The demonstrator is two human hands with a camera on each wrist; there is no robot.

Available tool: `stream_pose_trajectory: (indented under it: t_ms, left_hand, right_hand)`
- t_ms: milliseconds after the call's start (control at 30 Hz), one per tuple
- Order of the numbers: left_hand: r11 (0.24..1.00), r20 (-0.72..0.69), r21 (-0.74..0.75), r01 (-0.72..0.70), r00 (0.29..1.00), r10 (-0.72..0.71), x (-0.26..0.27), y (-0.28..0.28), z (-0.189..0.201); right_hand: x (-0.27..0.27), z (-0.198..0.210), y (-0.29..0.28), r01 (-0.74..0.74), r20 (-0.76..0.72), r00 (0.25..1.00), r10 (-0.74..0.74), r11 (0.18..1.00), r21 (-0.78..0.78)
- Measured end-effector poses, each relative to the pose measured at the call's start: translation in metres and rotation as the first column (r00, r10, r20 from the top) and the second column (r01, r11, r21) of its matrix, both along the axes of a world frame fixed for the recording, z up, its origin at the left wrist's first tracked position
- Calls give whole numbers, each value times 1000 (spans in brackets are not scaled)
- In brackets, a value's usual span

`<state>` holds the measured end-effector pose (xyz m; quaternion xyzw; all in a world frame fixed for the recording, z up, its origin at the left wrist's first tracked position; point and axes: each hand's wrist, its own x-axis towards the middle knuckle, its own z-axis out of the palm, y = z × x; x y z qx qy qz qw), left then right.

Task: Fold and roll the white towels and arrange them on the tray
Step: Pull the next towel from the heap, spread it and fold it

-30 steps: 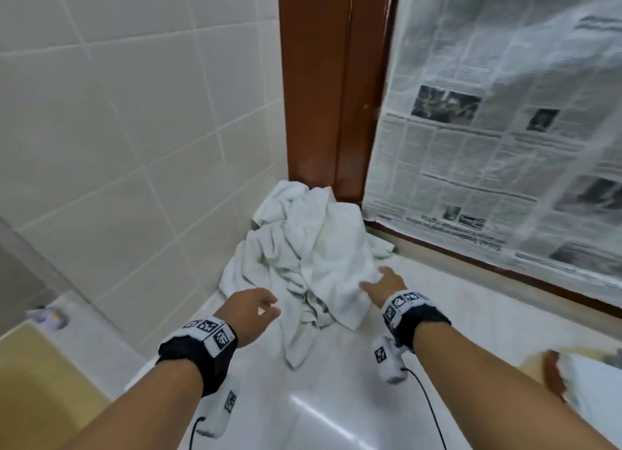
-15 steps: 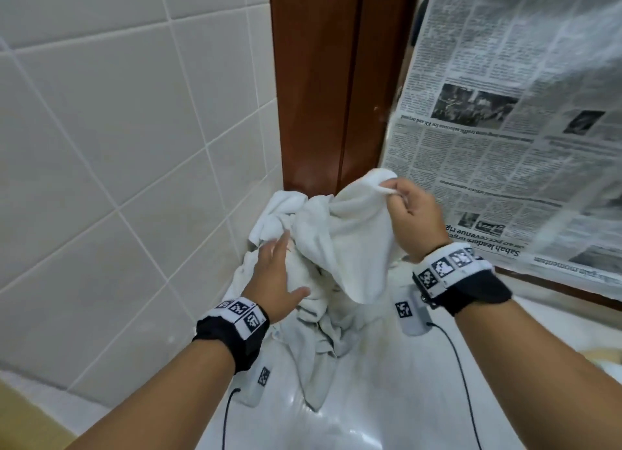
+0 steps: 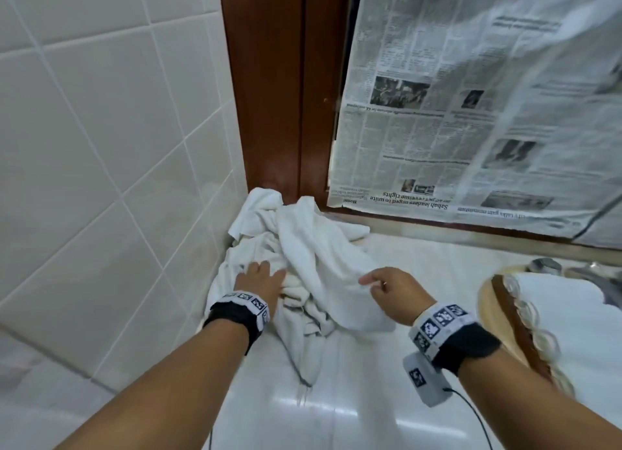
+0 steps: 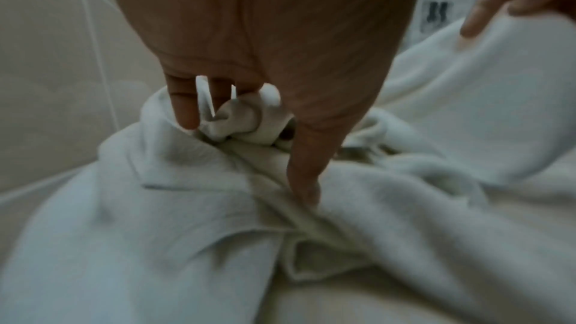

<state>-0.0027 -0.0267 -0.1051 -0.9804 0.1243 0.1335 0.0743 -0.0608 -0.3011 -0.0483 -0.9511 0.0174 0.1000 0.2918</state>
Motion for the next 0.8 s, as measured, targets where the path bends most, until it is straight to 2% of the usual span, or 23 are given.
stream_pose_trajectory:
  t_ms: [67, 133, 200, 267, 333, 400, 500, 567, 633, 700, 800]
  left_hand:
    - [998, 91, 29, 59, 994, -61, -1, 3, 1]
    - [999, 132, 0, 42, 990, -42, 2, 6, 5]
    - [997, 105, -73, -3, 994, 10, 6, 12, 7]
    - [983, 58, -178, -50, 996, 61, 3, 17, 11]
    - [949, 17, -301, -94, 994, 103, -5, 21, 14]
    - [904, -11, -398, -157, 986, 166, -18, 31, 15]
    - [847, -34, -477, -235, 968, 250, -43, 47, 12]
    - [796, -51, -537, -280, 952, 301, -61, 58, 7]
    - [784, -49, -530, -324, 934, 353, -80, 67, -1]
    - [760, -43, -546, -353, 918, 395, -94, 75, -9]
    - [679, -39, -648, -346, 905, 424, -103, 78, -12]
  right_hand:
    - [-8, -12, 16, -39, -102, 994, 36, 999, -29]
    - [-10, -22, 31, -135, -254, 962, 102, 984, -115]
    - [-5, -30, 42, -224, -349, 924, 156, 961, -164]
    - [7, -40, 53, -246, -389, 901, 192, 965, -93]
    - [24, -47, 63, -188, -391, 902, 180, 982, 20]
    - [51, -50, 79, -184, -361, 914, 187, 982, 45]
    - [107, -55, 100, -278, -337, 909, 243, 959, -57]
    - [160, -75, 103, -365, -299, 905, 301, 911, -189]
    - [208, -96, 107, -429, -279, 893, 354, 858, -284]
    - [222, -92, 115, -426, -292, 895, 337, 839, -338]
    - [218, -82, 120, -434, -263, 899, 350, 794, -426]
